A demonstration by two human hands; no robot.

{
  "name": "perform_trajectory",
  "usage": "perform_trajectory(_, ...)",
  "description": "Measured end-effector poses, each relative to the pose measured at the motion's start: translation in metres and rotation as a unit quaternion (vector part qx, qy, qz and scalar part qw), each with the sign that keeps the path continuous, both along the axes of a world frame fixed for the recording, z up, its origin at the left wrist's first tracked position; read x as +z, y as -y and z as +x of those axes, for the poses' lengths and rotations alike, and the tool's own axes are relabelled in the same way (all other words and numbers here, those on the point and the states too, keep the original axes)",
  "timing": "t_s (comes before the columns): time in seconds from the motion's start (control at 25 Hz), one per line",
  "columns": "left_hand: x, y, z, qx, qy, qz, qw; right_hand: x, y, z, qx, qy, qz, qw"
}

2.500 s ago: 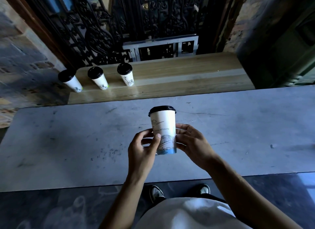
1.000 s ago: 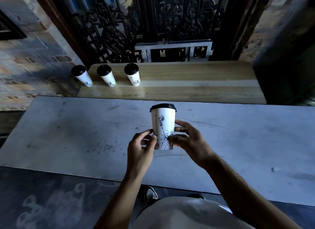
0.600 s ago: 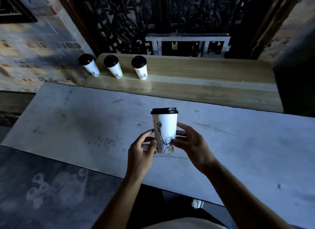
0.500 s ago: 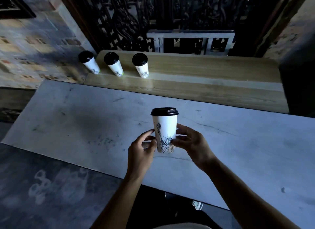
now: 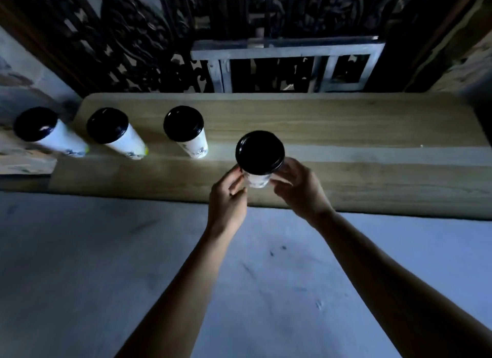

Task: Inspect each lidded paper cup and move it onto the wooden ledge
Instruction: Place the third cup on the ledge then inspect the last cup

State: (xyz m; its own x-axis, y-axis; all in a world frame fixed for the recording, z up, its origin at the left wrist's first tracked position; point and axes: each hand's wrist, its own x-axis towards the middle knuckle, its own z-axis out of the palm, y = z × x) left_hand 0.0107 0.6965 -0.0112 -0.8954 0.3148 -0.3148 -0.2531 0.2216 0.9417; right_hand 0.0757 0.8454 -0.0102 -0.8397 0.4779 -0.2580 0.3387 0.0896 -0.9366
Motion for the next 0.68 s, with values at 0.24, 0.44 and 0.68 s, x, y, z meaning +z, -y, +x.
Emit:
perform_trajectory(0.24,-0.061,-0.03,-0.087,0.015,0.009,0.02,1.0,-0.058,-0.008,-0.086,-0.017,-0.044,0.005,0.999)
perform_trajectory(0.44,-0.077,-0.027,-0.093,0.005,0.014,0.038,0.999,-0.069,-0.004,-0.093,-0.04,-0.044,0.022,0.998)
perform_trajectory(0.68,-0.081,-0.032,-0.09,-0.009,0.005,0.069,0.998,-0.066,-0.001,-0.087,-0.07,-0.023,0.044,0.996)
